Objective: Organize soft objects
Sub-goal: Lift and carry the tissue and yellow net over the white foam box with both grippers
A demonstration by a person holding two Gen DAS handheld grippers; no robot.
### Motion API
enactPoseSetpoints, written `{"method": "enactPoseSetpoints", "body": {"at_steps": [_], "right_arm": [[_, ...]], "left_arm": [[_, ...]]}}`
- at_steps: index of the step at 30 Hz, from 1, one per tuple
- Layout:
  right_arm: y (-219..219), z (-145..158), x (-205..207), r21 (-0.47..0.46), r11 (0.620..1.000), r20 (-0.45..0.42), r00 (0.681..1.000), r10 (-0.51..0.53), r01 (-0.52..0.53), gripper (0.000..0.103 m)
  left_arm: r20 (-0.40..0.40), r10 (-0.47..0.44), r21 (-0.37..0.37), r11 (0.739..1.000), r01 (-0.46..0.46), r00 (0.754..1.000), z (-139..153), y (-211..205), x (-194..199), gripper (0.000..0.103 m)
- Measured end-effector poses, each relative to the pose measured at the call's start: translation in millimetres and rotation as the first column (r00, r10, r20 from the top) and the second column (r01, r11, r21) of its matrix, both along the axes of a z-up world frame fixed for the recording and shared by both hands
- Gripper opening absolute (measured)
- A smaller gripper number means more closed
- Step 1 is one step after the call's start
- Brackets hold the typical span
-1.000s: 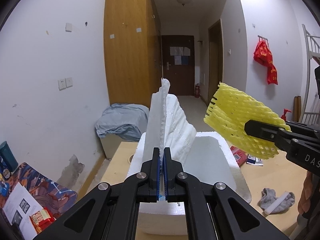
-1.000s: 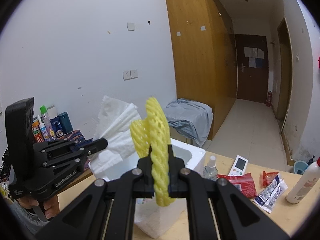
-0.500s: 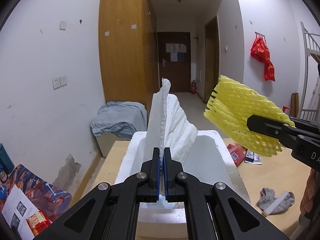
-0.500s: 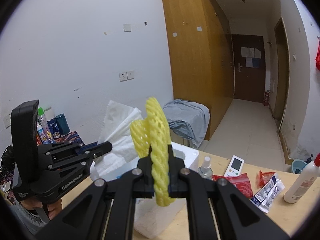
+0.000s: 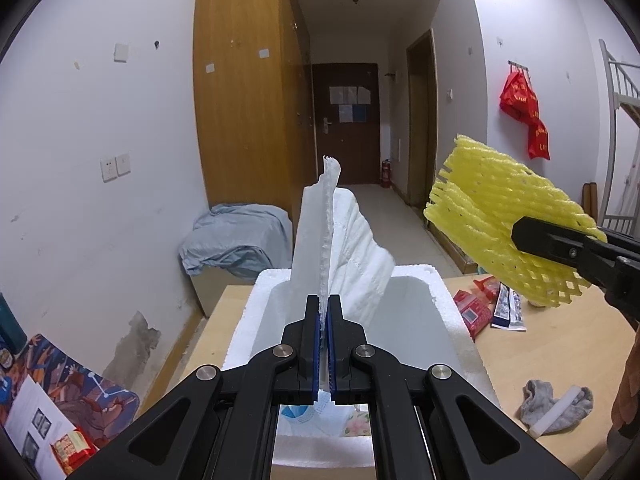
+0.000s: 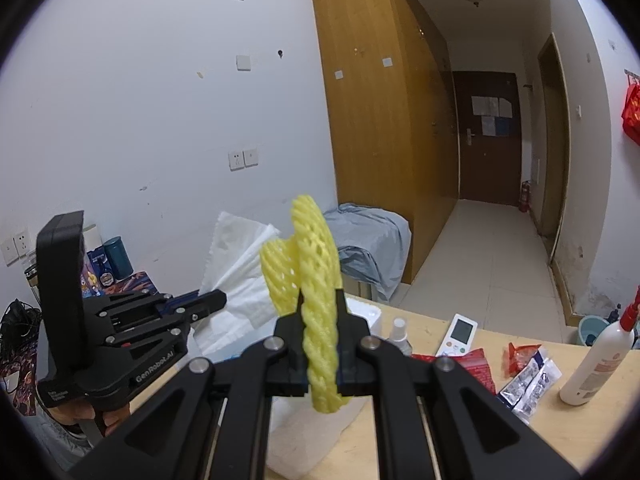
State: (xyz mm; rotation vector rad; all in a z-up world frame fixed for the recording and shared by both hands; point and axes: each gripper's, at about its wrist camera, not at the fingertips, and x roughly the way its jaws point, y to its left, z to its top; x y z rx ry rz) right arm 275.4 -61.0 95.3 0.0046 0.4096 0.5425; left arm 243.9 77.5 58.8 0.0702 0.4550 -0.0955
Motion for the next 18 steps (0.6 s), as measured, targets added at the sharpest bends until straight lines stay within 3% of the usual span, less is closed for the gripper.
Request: {"method": "enactPoseSetpoints", "body": {"at_steps": [15,16,18], "right_arm": [[-3.9,3.6,-5.9,-0.001,1.000,0.016,1.000,-0.006,0.006,0.011],[-3.2,3.8,-5.8,-0.001,1.000,0.015,1.000,-0.004,0.005,0.011],[-3.5,3.4,-6.0,-0.002,1.000,0.016,1.000,-0.002,0.002,0.011]], "left_arm": [[0.004,0.015,0.030,0.999,-0.015,1.000,-3.5,-6.8,1.7,0.005],[0.001,0.017,0.029,0.999,-0.017,1.000,-3.5,-6.7,1.9,0.007],[-0.010,0.023,0.032,0.999,-0.023,1.000,-4.3,-5.9,3.4,0.032]]}}
